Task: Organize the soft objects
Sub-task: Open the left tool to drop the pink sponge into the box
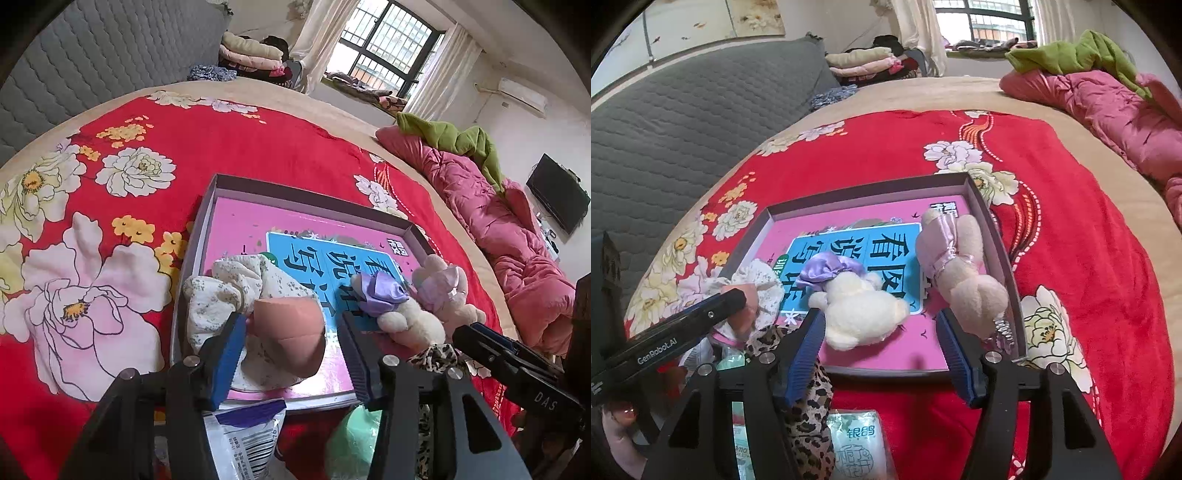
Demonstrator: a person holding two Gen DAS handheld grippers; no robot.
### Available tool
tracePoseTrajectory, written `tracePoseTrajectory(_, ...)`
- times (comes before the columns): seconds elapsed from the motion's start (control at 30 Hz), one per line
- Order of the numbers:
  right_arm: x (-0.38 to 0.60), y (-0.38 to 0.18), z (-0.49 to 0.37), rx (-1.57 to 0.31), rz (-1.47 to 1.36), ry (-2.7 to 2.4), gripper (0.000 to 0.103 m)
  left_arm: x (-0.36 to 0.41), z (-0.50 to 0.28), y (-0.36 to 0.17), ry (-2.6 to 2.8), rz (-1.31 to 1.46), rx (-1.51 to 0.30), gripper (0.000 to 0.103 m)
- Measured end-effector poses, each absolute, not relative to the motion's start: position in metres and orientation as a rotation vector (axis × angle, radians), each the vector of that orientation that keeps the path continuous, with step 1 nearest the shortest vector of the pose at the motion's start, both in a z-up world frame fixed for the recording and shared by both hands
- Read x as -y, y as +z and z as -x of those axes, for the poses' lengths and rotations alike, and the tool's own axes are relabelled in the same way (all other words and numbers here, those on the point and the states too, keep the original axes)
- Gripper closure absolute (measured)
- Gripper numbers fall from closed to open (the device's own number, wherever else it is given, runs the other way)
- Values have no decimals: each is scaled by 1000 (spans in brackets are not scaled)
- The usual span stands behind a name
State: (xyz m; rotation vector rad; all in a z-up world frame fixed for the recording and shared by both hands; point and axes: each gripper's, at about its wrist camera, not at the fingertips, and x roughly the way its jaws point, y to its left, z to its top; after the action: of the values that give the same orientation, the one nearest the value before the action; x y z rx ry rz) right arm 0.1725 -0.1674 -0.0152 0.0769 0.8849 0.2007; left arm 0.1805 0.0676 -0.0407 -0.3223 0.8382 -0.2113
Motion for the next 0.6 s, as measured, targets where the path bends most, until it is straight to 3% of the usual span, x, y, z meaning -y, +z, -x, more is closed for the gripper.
tracePoseTrajectory(0.33, 162, -7, -164, -848, -55, 218, 36, -74, -167, -23, -203, 326, -752, 50)
tracePoseTrajectory(0.47, 161, -4, -160, -835, -57, 229, 35, -78, -159, -13, -205, 326, -711, 42)
tracePoseTrajectory(0.6, 159, -1, -155, -828, -47, 233, 35, -83, -153, -3, -201, 325, -677, 41)
